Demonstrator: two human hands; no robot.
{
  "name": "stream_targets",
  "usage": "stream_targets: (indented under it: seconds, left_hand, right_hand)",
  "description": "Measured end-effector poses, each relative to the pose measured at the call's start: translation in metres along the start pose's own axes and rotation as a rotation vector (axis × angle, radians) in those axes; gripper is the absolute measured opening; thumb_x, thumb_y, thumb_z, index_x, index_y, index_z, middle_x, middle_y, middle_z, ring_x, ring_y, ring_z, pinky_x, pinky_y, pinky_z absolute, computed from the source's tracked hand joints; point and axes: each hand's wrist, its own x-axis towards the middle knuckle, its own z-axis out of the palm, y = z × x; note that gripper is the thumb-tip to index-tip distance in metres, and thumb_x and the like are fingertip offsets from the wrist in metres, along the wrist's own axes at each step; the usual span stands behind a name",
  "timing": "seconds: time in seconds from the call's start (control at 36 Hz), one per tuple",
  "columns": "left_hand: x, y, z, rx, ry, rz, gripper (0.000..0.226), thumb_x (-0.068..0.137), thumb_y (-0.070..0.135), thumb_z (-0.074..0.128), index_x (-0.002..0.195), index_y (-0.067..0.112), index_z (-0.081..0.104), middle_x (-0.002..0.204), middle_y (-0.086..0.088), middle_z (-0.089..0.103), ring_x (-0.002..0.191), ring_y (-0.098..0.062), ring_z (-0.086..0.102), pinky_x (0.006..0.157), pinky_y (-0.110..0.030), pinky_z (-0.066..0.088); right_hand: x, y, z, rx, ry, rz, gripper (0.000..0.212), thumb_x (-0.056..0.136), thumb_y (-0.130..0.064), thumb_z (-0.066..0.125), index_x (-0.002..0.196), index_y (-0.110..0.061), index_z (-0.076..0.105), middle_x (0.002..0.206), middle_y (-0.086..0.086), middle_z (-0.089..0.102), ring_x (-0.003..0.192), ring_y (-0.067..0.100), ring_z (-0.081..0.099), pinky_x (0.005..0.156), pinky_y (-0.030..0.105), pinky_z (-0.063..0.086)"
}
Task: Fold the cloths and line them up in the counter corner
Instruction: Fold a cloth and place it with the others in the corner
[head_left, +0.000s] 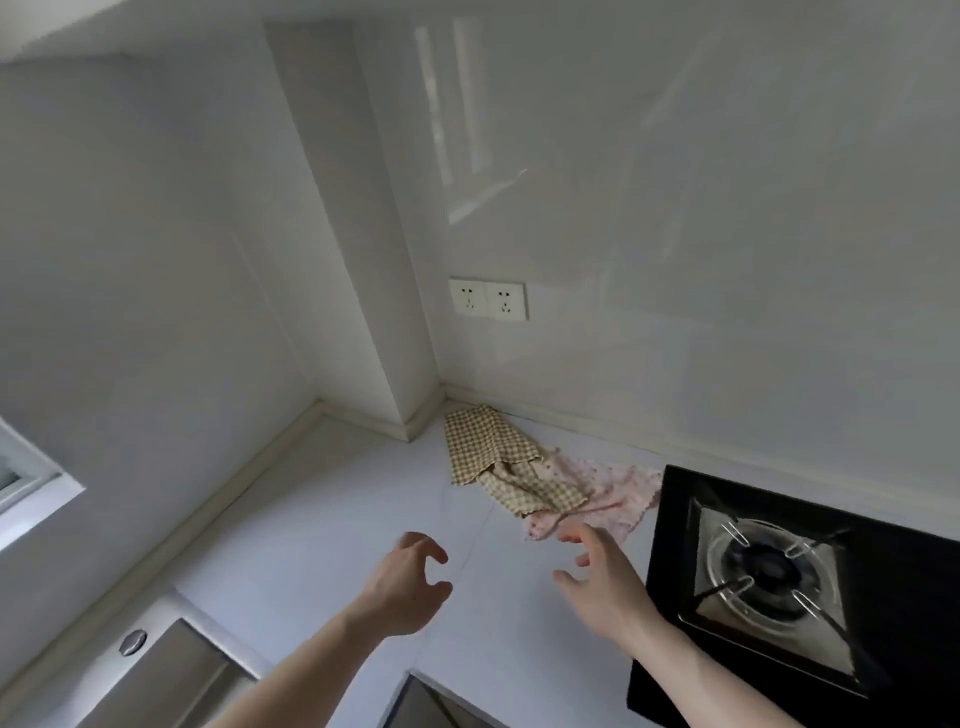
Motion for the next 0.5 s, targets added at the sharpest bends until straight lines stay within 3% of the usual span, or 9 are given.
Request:
stream_targets:
  seconds: [0.08, 0.25, 0.44, 0.5]
  left_hand:
    - [0.041, -0.019, -0.002, 0.083, -0.058, 0.033, 0.042, 0.092, 0.033, 0.063, 0.132, 0.028, 0.054, 0.160, 0.001, 0.027, 0.139, -0.021, 0.042, 0.114, -0.029, 0.035]
    - [0.101, -0.059, 0.006, 0.165, -0.129, 0.000, 0.057, 0.092, 0.033, 0.060, 0.146, 0.025, 0.043, 0.167, -0.001, 0.010, 0.148, -0.029, 0.029, 0.117, -0.037, 0.032]
    - [0.185, -0.059, 0.026, 0.180, -0.058, 0.061, 0.064, 0.093, 0.036, 0.060, 0.152, 0.026, 0.035, 0.169, 0.004, -0.002, 0.151, -0.028, 0.021, 0.117, -0.040, 0.034]
    - [0.212, -0.059, 0.035, 0.157, -0.018, 0.088, 0.064, 0.093, 0.038, 0.058, 0.152, 0.025, 0.036, 0.169, 0.005, -0.003, 0.151, -0.026, 0.019, 0.117, -0.039, 0.033]
  right_hand:
    - [0.014, 0.009, 0.023, -0.056, 0.040, 0.048, 0.036, 0.094, -0.025, 0.063, 0.124, -0.035, 0.046, 0.128, -0.018, 0.040, 0.112, 0.006, 0.051, 0.090, 0.029, 0.052]
    - [0.042, 0.023, 0.068, -0.165, 0.044, 0.096, 0.037, 0.094, -0.028, 0.063, 0.124, -0.036, 0.044, 0.127, -0.020, 0.037, 0.123, 0.006, 0.047, 0.097, 0.026, 0.044]
    - [0.078, 0.062, 0.099, -0.262, 0.015, 0.112, 0.058, 0.097, -0.036, 0.057, 0.151, -0.034, 0.036, 0.157, -0.018, 0.023, 0.146, 0.003, 0.027, 0.116, 0.021, 0.027]
    - [0.084, 0.080, 0.116, -0.401, -0.012, 0.088, 0.063, 0.087, -0.043, 0.057, 0.148, -0.037, 0.040, 0.157, -0.016, 0.029, 0.142, 0.008, 0.038, 0.114, 0.025, 0.028]
